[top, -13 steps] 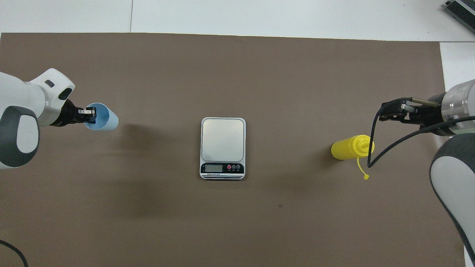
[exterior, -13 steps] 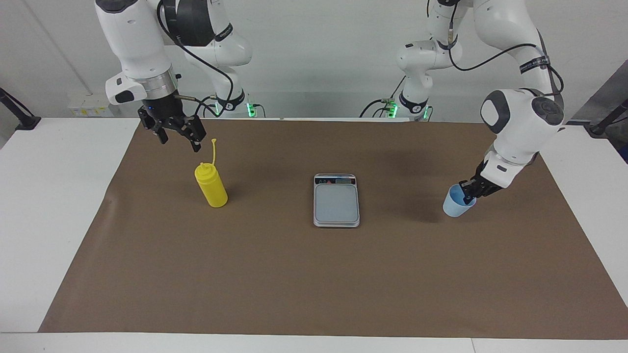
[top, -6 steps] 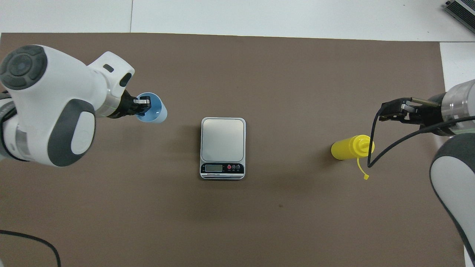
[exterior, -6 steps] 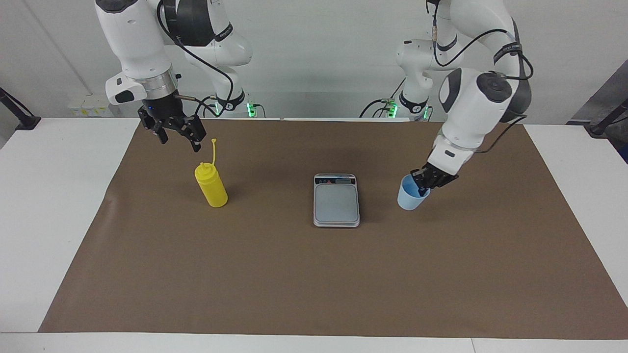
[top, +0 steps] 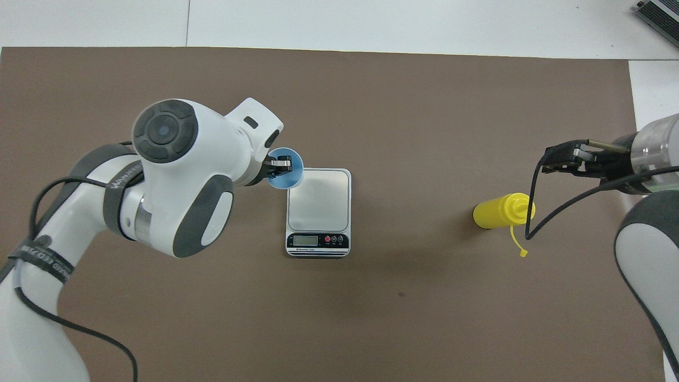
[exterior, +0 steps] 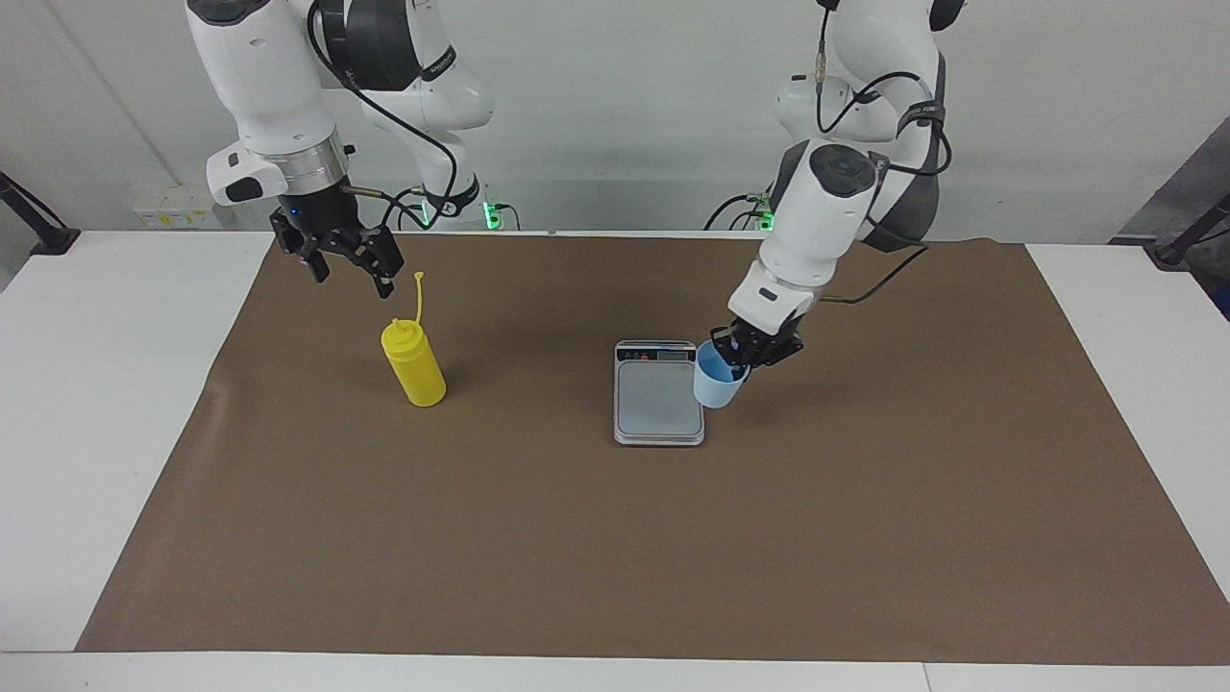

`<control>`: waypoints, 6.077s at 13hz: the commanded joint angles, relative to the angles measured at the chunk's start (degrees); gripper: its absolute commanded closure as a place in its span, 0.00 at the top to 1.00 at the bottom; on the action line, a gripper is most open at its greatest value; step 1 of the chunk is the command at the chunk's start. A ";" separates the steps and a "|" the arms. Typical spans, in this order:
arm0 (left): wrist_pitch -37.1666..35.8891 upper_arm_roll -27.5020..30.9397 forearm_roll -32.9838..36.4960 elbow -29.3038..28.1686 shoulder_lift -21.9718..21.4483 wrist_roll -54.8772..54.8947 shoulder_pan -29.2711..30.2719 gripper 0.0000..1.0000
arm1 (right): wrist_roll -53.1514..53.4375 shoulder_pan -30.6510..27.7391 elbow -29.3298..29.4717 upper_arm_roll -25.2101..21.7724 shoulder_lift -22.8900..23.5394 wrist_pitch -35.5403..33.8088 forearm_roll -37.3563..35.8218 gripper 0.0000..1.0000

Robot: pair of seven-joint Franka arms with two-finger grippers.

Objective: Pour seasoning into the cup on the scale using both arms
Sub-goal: 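Carry the blue cup with the left gripper onto the scale, then release the blue cup on the scale and withdraw the left gripper, then open the right gripper and grasp the yellow bottle, then lift the yellow bottle with the right gripper over the blue cup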

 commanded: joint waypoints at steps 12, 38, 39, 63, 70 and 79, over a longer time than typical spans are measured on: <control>5.76 0.97 9.01 -0.08 6.42 -5.71 -5.72 0.00 | -1.12 -0.51 0.34 0.21 0.13 -0.75 0.21 1.00; -20.94 1.76 5.49 1.41 -13.96 36.65 23.37 1.00 | -1.12 -0.51 0.25 0.21 0.13 -0.75 0.21 1.00; -21.91 1.76 5.58 2.28 -14.49 36.57 23.37 1.00 | -1.12 -0.51 0.34 0.21 0.13 -0.75 0.21 1.00; -29.74 1.76 2.94 6.51 -16.26 31.91 23.37 1.00 | 30.97 -16.23 -3.70 0.04 20.69 1.10 27.26 1.00; -29.83 1.67 2.94 6.51 -16.26 31.91 23.37 1.00 | 25.33 -17.12 -9.76 0.04 22.99 -0.74 41.94 1.00; -29.83 1.76 2.94 6.51 -16.26 31.91 23.37 1.00 | 29.27 -15.01 -12.50 0.04 20.62 -0.24 44.24 0.00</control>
